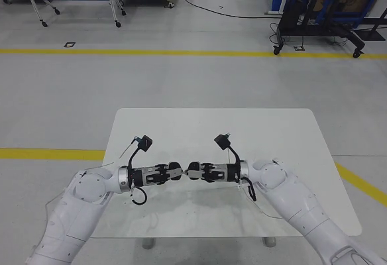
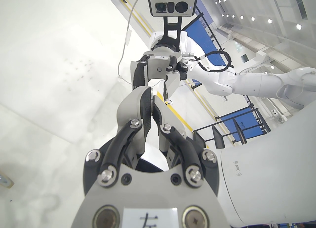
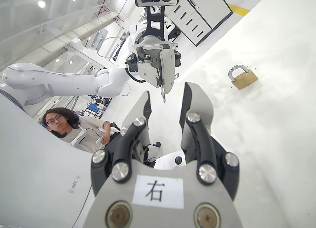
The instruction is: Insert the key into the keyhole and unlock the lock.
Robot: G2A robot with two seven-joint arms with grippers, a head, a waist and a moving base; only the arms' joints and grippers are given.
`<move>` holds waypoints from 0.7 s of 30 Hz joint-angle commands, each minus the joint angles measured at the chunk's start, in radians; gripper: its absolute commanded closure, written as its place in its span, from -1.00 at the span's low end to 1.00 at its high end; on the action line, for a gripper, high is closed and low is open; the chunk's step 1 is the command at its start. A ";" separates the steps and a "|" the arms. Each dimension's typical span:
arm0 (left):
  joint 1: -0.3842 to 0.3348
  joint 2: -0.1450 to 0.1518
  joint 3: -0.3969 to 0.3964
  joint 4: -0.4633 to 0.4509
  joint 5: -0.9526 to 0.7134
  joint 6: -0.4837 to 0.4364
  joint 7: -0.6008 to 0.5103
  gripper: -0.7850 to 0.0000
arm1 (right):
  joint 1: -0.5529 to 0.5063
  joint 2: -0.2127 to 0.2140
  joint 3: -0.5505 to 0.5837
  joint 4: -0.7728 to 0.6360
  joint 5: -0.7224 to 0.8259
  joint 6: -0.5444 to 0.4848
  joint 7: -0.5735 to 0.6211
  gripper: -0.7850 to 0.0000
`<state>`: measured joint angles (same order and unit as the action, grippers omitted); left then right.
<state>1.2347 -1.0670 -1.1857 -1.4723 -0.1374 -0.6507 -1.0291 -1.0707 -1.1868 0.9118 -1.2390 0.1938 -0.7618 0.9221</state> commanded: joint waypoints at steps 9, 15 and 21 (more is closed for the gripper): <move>-0.007 0.004 0.013 0.007 0.000 -0.002 0.009 1.00 | 0.024 -0.005 -0.024 0.026 0.041 -0.005 0.032 1.00; -0.011 0.006 0.018 0.011 -0.007 0.001 0.020 -1.00 | 0.035 -0.007 -0.032 0.039 0.052 -0.017 0.039 1.00; -0.008 0.010 0.007 0.011 -0.015 -0.002 0.044 -1.00 | 0.029 0.000 -0.004 0.050 0.064 -0.058 0.022 1.00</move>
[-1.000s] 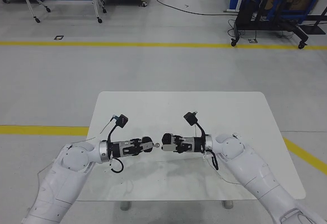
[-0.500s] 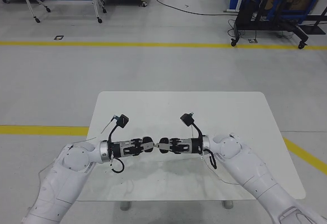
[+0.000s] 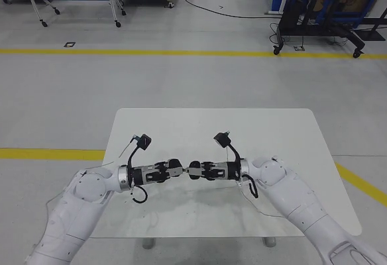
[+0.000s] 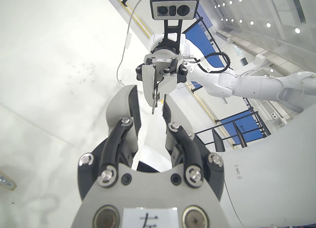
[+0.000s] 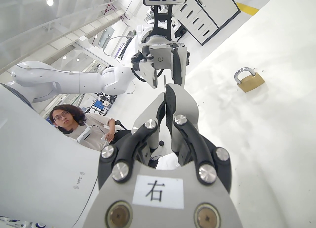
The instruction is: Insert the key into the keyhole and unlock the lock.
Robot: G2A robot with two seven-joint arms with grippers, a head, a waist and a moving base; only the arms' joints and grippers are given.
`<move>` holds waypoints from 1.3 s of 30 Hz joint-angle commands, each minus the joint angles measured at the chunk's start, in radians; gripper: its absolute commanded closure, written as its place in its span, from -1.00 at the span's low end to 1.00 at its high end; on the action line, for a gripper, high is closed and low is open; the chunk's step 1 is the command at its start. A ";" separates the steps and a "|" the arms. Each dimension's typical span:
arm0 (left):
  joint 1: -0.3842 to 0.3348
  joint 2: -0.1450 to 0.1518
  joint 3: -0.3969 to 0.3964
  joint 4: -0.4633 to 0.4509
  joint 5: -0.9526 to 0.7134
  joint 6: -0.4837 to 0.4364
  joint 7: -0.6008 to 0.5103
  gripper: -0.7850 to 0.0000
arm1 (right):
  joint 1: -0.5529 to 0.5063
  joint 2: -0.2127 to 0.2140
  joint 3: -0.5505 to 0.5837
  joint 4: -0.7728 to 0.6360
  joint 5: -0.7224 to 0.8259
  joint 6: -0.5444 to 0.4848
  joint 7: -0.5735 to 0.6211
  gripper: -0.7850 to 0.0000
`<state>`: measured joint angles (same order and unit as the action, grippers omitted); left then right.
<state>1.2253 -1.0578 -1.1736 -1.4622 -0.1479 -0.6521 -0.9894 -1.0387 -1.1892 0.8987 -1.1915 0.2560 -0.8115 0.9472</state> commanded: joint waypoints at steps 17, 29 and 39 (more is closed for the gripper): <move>0.165 0.037 -0.157 -0.195 0.642 0.111 0.314 -1.00 | -0.125 0.094 0.355 0.103 0.081 -0.201 -0.177 1.00; 0.214 0.022 -0.051 -0.241 1.118 0.441 0.453 -0.78 | -0.130 0.093 0.363 0.104 0.096 -0.201 -0.190 1.00; 0.131 -0.002 0.043 -0.153 1.123 0.497 0.360 -0.23 | -0.130 0.093 0.363 0.104 0.096 -0.201 -0.190 1.00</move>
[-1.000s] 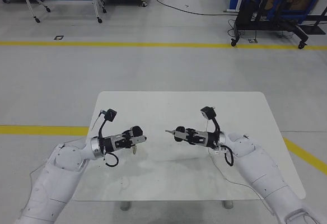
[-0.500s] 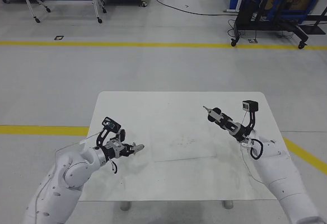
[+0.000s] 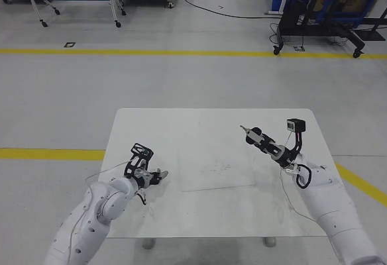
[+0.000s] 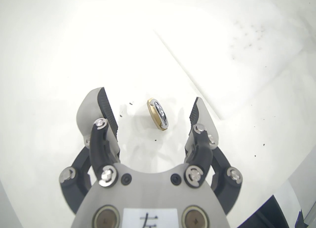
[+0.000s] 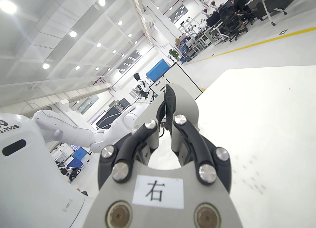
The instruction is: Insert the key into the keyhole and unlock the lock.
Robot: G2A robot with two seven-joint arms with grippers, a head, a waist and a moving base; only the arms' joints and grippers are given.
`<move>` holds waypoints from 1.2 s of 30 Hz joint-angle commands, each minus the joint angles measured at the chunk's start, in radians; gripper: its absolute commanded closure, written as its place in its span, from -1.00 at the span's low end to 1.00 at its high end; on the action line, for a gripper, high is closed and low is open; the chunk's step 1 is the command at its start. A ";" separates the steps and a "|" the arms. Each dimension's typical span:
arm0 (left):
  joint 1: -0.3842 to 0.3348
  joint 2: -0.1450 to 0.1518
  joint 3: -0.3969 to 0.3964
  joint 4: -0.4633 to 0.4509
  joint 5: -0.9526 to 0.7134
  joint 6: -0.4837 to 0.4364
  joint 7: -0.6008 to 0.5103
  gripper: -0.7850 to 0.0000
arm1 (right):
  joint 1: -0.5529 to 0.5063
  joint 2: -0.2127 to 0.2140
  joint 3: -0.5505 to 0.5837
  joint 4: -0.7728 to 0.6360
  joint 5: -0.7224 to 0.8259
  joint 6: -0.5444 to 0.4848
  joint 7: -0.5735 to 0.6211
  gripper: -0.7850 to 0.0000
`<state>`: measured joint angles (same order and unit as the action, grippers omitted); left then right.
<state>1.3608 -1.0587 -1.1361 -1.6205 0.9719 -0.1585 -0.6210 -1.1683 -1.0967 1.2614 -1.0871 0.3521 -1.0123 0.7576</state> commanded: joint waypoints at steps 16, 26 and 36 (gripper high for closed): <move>0.002 -0.007 0.017 -0.019 0.040 0.036 -0.055 0.05 | 0.000 0.000 0.000 0.000 0.000 0.000 0.000 1.00; 0.017 -0.009 0.019 -0.040 0.073 0.055 -0.071 0.33 | 0.000 0.000 0.000 0.000 0.000 0.000 0.000 1.00; 0.007 -0.015 0.024 -0.017 0.084 0.065 -0.065 1.00 | 0.000 0.000 0.000 0.000 0.000 0.000 0.000 1.00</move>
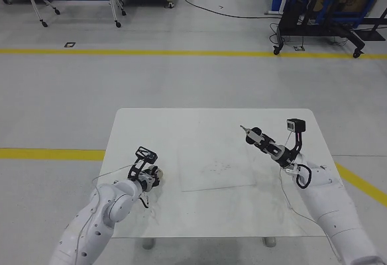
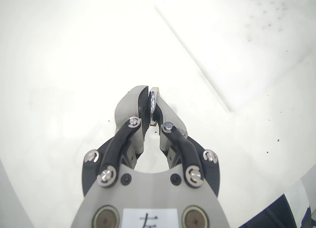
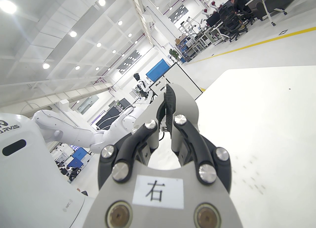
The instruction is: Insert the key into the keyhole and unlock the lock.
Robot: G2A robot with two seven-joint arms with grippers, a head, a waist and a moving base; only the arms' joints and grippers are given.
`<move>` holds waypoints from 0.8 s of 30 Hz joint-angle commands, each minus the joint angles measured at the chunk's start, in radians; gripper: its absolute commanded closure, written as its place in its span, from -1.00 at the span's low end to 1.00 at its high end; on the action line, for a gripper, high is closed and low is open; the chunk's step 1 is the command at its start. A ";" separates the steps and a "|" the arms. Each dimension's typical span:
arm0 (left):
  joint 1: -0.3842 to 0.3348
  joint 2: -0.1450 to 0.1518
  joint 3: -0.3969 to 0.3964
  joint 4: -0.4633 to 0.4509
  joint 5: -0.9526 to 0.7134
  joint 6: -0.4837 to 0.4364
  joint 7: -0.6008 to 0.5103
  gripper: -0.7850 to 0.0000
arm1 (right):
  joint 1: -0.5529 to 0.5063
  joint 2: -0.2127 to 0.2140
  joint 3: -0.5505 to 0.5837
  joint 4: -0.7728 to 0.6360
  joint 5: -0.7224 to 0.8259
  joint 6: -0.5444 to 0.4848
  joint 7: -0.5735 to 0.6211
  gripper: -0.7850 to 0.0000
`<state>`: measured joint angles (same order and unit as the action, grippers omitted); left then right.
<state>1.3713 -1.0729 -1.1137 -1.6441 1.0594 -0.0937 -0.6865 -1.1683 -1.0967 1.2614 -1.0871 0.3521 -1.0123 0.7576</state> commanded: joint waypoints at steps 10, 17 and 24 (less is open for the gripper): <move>-0.029 -0.011 0.002 0.043 -0.063 -0.041 0.048 1.00 | 0.000 0.000 0.000 0.000 0.000 0.000 0.000 1.00; -0.042 -0.017 -0.034 0.039 -0.234 -0.103 0.097 1.00 | 0.000 0.000 0.000 0.000 0.000 0.000 0.000 1.00; -0.147 -0.035 -0.053 0.090 -0.620 -0.130 -0.015 1.00 | 0.000 0.000 0.000 0.000 0.000 0.000 0.000 1.00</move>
<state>1.2551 -1.1032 -1.1736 -1.5722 0.5364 -0.2310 -0.6615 -1.1683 -1.0967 1.2614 -1.0871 0.3521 -1.0123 0.7576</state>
